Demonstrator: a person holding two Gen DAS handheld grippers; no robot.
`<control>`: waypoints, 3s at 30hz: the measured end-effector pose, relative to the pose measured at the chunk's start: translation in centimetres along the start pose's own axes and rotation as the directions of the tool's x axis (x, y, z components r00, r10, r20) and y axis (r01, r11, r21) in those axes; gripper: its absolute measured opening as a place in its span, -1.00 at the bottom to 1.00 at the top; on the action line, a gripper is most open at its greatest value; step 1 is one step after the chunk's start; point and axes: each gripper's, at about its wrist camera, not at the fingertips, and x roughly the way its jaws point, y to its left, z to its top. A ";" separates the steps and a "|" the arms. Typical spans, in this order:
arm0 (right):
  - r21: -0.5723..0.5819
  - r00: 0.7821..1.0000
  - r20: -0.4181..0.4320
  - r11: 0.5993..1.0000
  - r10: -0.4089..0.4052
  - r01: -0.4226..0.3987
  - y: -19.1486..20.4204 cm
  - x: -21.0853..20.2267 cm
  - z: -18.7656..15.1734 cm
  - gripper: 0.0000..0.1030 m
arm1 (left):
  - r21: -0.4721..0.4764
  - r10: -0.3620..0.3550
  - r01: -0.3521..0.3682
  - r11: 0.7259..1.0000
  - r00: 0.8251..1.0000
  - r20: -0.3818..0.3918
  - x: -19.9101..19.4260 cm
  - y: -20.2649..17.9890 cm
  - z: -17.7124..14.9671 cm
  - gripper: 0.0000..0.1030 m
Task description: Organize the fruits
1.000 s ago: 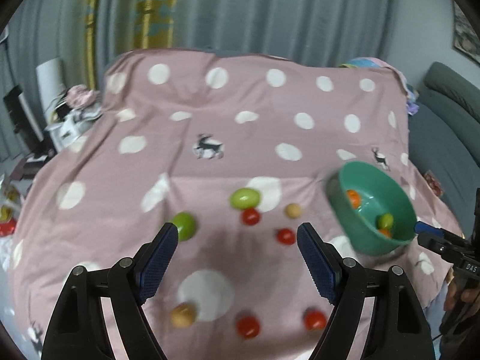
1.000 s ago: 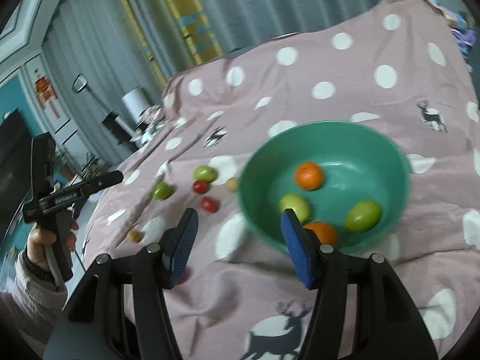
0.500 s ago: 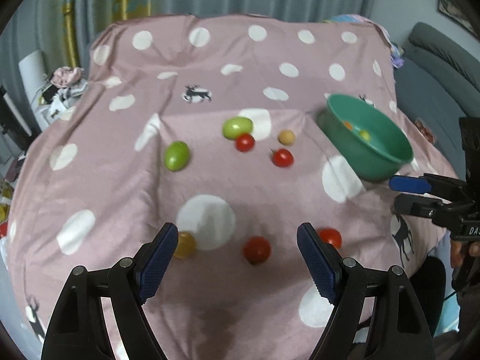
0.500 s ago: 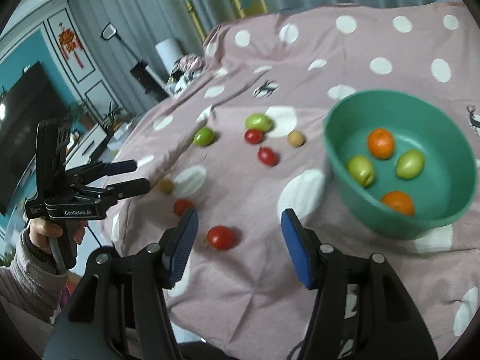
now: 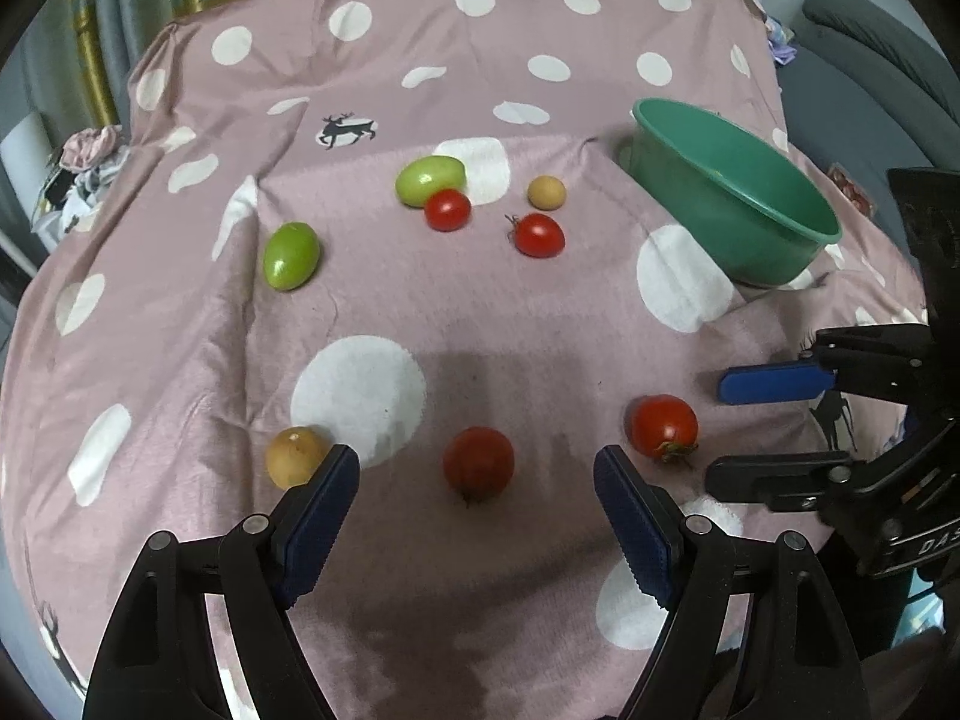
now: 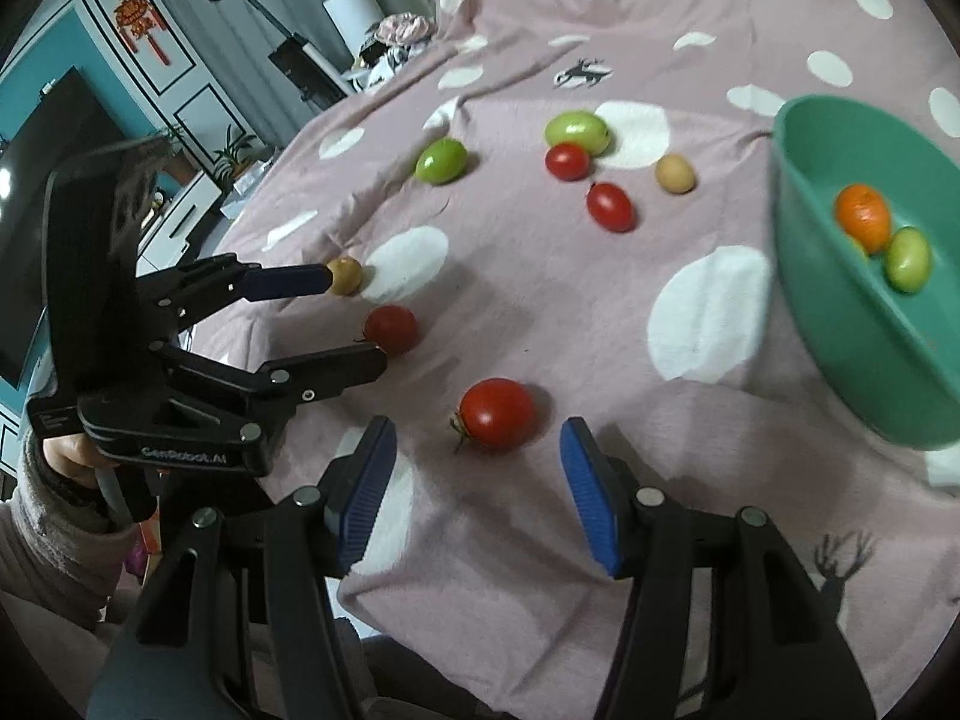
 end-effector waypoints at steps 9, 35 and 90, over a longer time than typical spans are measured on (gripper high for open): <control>0.002 0.999 -0.043 1.000 0.006 -0.006 0.1 2.2 1.1 -0.03 | 0.013 -0.021 0.021 1.000 0.999 -0.030 1.5 0.1 0.6 0.40; -0.084 0.995 -0.073 0.994 -0.072 0.066 0.2 3.6 1.6 -0.37 | 0.006 -0.055 0.056 0.998 0.997 -0.045 2.8 0.4 0.2 -0.46; 0.255 0.886 0.377 0.950 -0.271 0.182 -9.7 -13.1 -0.7 -0.37 | 0.130 -0.186 0.164 0.978 0.967 0.175 -0.8 -10.9 12.6 -0.46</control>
